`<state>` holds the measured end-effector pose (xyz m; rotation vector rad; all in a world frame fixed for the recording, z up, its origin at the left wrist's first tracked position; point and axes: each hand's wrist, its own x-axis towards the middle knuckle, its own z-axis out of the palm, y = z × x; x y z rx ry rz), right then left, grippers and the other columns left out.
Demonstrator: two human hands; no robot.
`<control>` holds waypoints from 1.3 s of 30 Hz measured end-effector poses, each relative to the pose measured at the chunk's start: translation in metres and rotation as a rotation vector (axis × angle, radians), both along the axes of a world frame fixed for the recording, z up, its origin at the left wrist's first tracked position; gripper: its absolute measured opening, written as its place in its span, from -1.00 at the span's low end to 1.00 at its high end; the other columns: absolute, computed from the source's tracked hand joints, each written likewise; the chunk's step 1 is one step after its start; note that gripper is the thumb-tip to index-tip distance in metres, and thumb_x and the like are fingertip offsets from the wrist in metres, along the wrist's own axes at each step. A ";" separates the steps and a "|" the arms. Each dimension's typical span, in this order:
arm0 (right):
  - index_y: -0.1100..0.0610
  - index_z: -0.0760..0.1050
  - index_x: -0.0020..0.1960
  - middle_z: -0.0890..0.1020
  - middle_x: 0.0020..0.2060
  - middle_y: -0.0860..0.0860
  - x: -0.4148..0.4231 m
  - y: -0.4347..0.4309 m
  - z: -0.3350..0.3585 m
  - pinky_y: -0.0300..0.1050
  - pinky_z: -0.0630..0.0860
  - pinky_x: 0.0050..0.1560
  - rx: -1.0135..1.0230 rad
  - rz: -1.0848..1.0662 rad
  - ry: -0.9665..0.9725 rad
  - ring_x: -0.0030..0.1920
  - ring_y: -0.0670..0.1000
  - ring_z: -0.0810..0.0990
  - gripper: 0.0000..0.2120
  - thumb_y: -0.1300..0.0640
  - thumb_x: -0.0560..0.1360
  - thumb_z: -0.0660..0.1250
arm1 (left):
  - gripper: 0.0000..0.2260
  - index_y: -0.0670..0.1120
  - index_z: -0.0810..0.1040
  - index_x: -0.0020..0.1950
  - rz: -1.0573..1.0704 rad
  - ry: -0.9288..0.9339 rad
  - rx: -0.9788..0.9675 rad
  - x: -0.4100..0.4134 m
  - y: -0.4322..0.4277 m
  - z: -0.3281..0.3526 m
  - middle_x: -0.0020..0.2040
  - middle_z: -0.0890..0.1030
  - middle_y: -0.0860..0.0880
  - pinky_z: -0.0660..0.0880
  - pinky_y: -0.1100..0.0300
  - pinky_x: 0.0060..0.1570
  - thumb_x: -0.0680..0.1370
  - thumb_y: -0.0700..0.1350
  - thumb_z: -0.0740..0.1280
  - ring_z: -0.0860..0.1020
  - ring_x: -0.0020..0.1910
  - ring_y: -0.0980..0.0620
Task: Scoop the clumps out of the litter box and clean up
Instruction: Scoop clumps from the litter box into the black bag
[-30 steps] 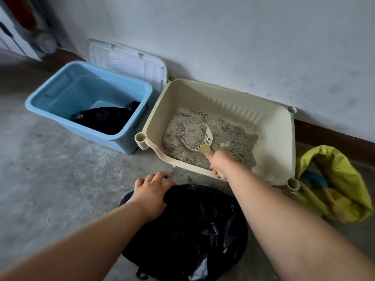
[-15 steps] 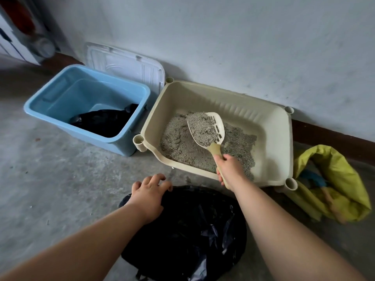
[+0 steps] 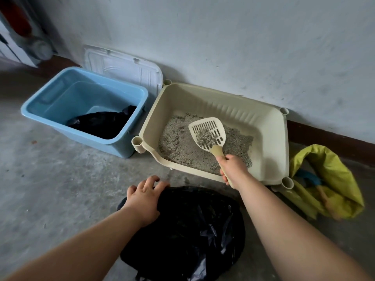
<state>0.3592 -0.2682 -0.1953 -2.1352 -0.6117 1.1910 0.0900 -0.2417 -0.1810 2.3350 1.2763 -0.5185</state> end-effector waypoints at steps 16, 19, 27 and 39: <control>0.18 0.45 -0.02 0.46 -0.43 0.08 0.005 -0.018 0.008 -0.25 0.30 -0.56 -0.053 0.038 -0.027 -0.57 0.01 0.36 -0.79 0.03 0.58 0.21 | -0.16 0.21 -0.25 0.52 0.245 0.173 -0.127 -0.028 0.005 -0.022 0.51 -0.10 -0.07 0.49 -0.05 0.20 0.53 -0.26 0.26 0.41 0.33 -0.19; 0.17 0.44 -0.09 0.45 -0.45 0.07 0.004 -0.023 0.009 -0.23 0.30 -0.54 -0.042 0.034 -0.021 -0.57 0.01 0.36 -0.79 0.02 0.58 0.22 | -0.44 0.07 0.14 0.51 0.288 -0.020 -0.087 -0.029 0.010 -0.024 0.39 0.27 -0.11 0.49 0.01 0.13 0.55 -0.27 0.17 0.53 0.17 -0.17; 0.17 0.44 -0.15 0.45 -0.47 0.06 -0.001 -0.038 0.026 -0.24 0.28 -0.55 0.020 0.145 -0.052 -0.60 0.01 0.34 -0.74 -0.02 0.56 0.25 | -0.77 -0.07 0.58 0.18 0.671 -0.262 -0.209 -0.025 0.023 -0.016 0.09 0.63 -0.16 0.47 0.16 -0.01 0.55 -0.14 0.25 0.57 0.06 -0.14; -0.07 0.52 -0.06 0.59 -0.28 -0.03 -0.018 -0.083 0.028 -0.15 0.44 -0.28 -0.100 0.736 -0.397 -0.29 0.00 0.53 -0.84 -0.11 0.44 0.39 | -0.77 -0.09 0.57 0.17 0.949 -0.402 -0.150 -0.035 0.029 -0.024 0.05 0.62 -0.18 0.46 0.11 -0.07 0.55 -0.11 0.26 0.57 0.00 -0.18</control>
